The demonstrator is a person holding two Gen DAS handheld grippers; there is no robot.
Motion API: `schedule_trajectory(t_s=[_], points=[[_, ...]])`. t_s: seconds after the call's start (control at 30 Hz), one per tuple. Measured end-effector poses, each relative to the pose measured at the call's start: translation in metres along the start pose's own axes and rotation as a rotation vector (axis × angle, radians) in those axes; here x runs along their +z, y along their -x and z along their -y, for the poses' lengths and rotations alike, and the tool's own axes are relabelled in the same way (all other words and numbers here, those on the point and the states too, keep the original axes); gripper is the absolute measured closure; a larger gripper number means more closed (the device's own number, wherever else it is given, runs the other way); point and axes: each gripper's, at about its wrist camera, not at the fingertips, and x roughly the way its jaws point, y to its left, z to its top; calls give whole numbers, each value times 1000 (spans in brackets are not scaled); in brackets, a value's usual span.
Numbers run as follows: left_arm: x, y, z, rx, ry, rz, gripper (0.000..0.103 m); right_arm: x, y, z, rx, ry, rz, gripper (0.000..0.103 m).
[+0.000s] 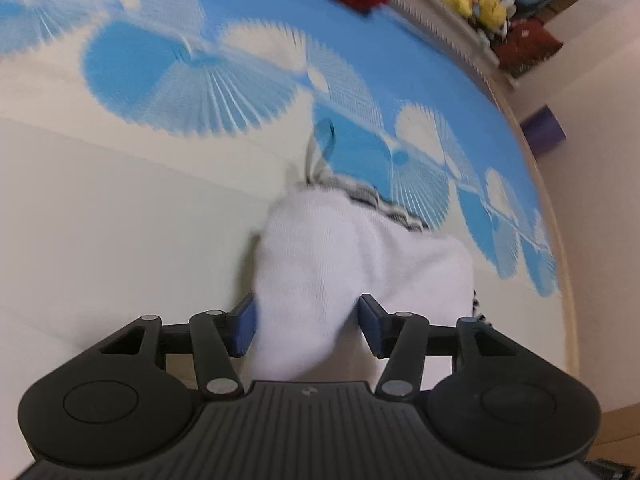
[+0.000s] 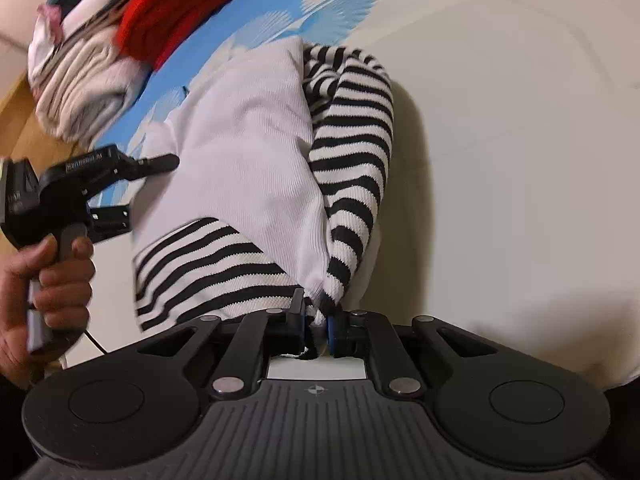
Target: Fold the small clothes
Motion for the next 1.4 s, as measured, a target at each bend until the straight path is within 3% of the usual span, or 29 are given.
schedule_trajectory(t_s=[0.07,0.23,0.3,0.37,0.4,0.47,0.6,0.7,0.77,0.83,0.9,0.97,1.03,1.13,1.2,1.3,1.4], points=[[-9,22,6,24,-59,35,34,-3,2,-2,-24,-1,3,94],[-49,46,24,13,-231,10,37,-8,-3,-4,-126,10,-5,95],[-70,35,23,72,-310,-23,38,-11,-2,-7,-171,20,-1,95],[-85,6,21,184,-380,-158,35,-10,-3,-6,-197,17,1,96],[-89,2,19,199,-394,-181,32,-11,-3,-6,-206,20,2,96],[-92,7,20,217,-420,-151,30,-7,-11,-14,-222,24,1,96],[-102,34,30,272,-434,-24,31,-6,-17,-32,-257,81,22,96],[-106,55,33,203,-391,54,31,-11,-9,-44,-323,187,74,92],[-111,58,31,166,-380,49,31,-15,-5,-53,-355,250,113,92],[-118,57,34,180,-421,41,33,-18,-3,-56,-370,275,130,92],[-121,50,41,208,-466,21,47,-19,-5,-56,-379,284,131,92],[-126,38,37,242,-492,-53,59,-18,-11,-51,-398,279,116,99],[-130,25,32,256,-505,-120,59,-15,-15,-46,-423,252,114,100],[-131,23,34,260,-549,-133,59,-8,-22,-40,-491,218,90,103],[-130,25,35,255,-552,-135,59,-3,-24,-36,-480,184,66,103],[-122,33,36,226,-539,-93,55,5,-20,-39,-465,194,69,102],[-110,43,36,222,-516,-14,46,14,-3,-45,-480,210,162,97]])
